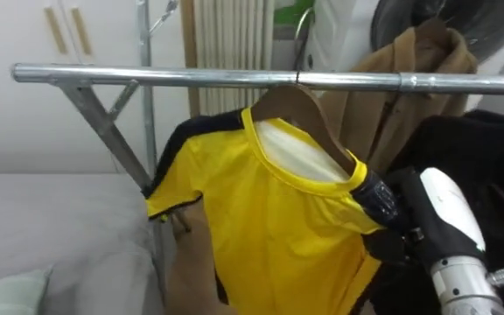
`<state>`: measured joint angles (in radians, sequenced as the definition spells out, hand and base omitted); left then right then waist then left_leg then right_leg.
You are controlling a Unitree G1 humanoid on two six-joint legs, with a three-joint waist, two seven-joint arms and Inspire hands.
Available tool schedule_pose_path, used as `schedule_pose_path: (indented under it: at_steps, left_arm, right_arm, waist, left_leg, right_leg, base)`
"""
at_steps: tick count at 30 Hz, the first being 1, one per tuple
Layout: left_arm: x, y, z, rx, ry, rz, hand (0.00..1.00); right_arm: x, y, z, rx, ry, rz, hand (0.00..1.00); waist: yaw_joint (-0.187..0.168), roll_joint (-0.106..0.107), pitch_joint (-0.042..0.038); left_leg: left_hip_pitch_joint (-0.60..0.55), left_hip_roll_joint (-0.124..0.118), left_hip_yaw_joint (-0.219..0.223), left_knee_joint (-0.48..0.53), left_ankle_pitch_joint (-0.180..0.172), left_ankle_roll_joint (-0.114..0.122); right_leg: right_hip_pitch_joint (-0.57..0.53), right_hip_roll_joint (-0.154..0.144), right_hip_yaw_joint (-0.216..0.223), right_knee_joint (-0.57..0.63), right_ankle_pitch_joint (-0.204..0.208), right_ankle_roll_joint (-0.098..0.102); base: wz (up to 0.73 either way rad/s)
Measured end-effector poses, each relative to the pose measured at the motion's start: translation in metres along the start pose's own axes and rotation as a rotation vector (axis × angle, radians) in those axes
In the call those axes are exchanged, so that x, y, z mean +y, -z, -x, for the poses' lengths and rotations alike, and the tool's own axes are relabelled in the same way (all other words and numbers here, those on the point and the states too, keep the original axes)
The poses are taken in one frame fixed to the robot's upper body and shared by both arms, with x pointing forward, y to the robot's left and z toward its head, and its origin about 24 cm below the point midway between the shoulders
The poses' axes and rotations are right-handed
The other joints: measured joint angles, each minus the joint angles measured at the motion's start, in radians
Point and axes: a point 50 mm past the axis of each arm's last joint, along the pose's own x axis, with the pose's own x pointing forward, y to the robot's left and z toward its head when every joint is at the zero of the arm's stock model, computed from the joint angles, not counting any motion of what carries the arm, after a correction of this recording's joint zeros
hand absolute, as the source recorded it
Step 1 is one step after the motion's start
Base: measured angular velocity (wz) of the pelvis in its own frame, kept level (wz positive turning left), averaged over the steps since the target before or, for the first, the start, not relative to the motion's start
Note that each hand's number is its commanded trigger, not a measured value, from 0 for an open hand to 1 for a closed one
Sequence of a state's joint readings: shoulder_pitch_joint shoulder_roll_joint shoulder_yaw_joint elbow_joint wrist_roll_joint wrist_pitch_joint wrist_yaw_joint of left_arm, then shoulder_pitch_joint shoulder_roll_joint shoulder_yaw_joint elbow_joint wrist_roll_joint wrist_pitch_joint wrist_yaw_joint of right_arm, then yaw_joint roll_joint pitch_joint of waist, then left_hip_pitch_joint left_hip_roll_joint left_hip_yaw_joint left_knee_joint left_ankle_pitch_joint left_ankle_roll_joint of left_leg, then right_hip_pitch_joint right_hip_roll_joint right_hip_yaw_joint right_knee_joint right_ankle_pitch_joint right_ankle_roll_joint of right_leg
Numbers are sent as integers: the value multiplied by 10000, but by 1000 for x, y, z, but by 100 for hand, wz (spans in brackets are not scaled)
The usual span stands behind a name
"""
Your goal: Hang clothes
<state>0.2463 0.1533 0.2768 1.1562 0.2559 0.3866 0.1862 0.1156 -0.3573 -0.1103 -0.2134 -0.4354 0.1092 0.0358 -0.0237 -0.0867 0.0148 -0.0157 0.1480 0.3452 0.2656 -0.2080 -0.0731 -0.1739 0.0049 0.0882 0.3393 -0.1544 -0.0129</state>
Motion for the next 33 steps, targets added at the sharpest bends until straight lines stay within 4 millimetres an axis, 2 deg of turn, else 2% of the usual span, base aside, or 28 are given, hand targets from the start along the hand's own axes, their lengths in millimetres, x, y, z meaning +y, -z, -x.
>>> schedule_pose_path:
  at_steps: [2,6,11,17,27,33]
  left_arm:
    - [-1,0,0,32,37,41,0]
    - [0,0,0,15,21,20,0]
    - [5,-2,-1,-66,-131,7,0]
    - [8,-3,-1,-134,-368,-334,0]
    - [9,-4,-1,-177,-382,-348,0]
    - [8,-7,0,-376,-381,-511,0]
  right_arm:
    - [1,-1,-1,-24,-138,-28,100]
    - [3,-5,-4,-169,-615,-65,100]
    - [3,-9,-9,-219,-977,-242,100]
    - [-2,-16,-16,-504,-1038,13,100]
    - [-2,-22,-20,-781,-1549,6,100]
    - [-1,-22,-21,-795,-1800,-55,100]
  waist:
    - [20,-6,19]
    - [34,-40,34]
    - [33,-234,134]
    - [-3,-413,101]
    - [98,-371,106]
    - [322,-282,93]
  left_leg:
    - [76,-5,-26,-200,40,-117]
    - [201,-37,-75,-322,8,-174]
    - [217,-32,-227,-332,7,-187]
    - [98,-50,-343,-424,43,-227]
    - [59,-48,-485,-394,43,-225]
    - [101,-40,-653,-367,45,-226]
  right_leg:
    - [90,126,31,-372,184,49]
    - [260,126,32,-769,270,135]
    - [379,131,-85,-852,301,129]
    - [277,165,-96,-865,334,85]
    - [271,180,-116,-997,401,61]
    - [508,155,-312,-1015,425,52]
  base:
    - [-17]
    - [3]
    - [6]
    - [0]
    - [0]
    - [8]
